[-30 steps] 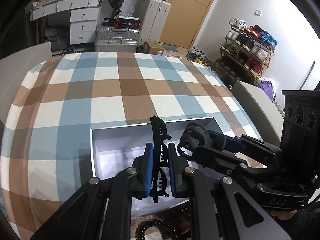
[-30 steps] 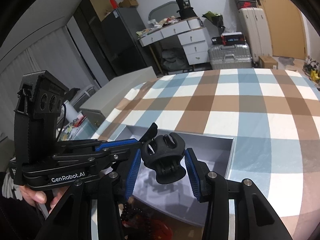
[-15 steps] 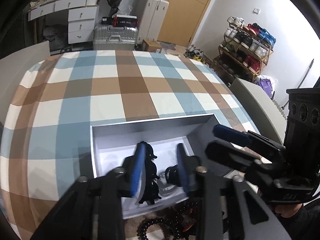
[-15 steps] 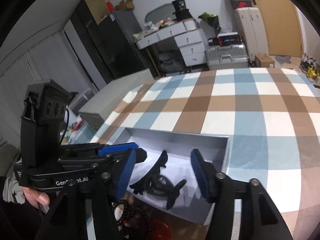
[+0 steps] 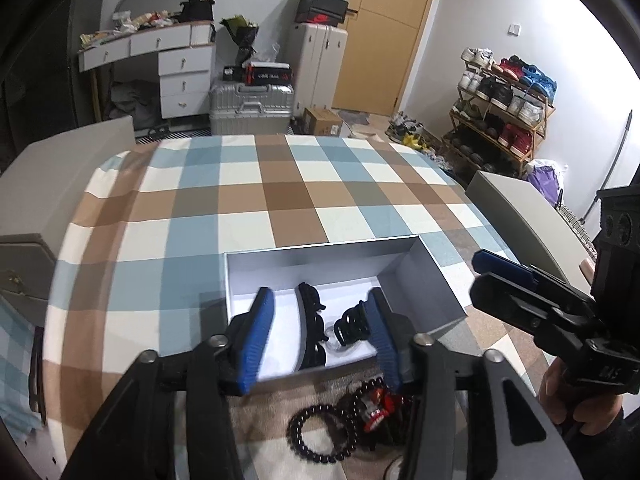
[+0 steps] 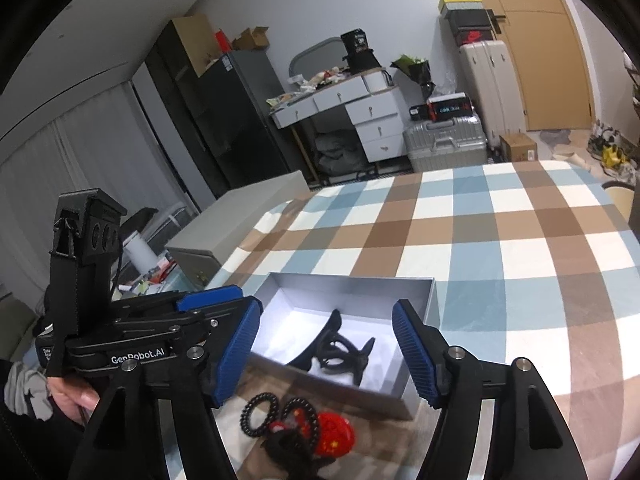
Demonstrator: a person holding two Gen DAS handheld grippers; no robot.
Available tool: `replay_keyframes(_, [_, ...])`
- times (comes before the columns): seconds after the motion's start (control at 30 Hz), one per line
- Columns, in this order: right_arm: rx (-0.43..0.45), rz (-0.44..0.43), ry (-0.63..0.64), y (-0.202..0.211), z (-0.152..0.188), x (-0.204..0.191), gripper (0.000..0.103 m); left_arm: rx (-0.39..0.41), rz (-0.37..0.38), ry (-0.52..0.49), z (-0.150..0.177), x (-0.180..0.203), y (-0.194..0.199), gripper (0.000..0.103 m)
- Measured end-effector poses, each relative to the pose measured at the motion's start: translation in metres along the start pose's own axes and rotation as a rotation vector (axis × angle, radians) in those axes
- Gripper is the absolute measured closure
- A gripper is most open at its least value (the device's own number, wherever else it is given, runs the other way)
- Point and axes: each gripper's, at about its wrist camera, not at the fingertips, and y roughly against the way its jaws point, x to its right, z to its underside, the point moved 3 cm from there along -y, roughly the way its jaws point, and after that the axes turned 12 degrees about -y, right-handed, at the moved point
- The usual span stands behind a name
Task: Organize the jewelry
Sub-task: 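Open both tools to release the black clips inside the grey box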
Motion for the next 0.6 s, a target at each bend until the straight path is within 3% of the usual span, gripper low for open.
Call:
replay_keyframes(0.1, [0.016, -0.01, 0.014, 0.011, 0.008, -0.006, 0.025, 0.023, -0.048, 0.007, 0.004, -0.001, 0.009, 0.04])
replay_keyframes(0.3, [0.021, -0.013, 0.042, 0.03, 0.034, -0.016, 0.011, 0.04, -0.102, 0.029, 0.02, -0.002, 0.022, 0.034])
replay_keyframes(0.43, [-0.001, -0.016, 0.068, 0.038, 0.056, -0.021, 0.005, 0.067, -0.135, 0.063, 0.033, -0.003, 0.035, 0.021])
replay_keyframes(0.6, [-0.031, -0.002, 0.109, 0.043, 0.082, -0.025, 0.004, 0.077, -0.171, 0.069, 0.046, 0.001, 0.046, 0.02])
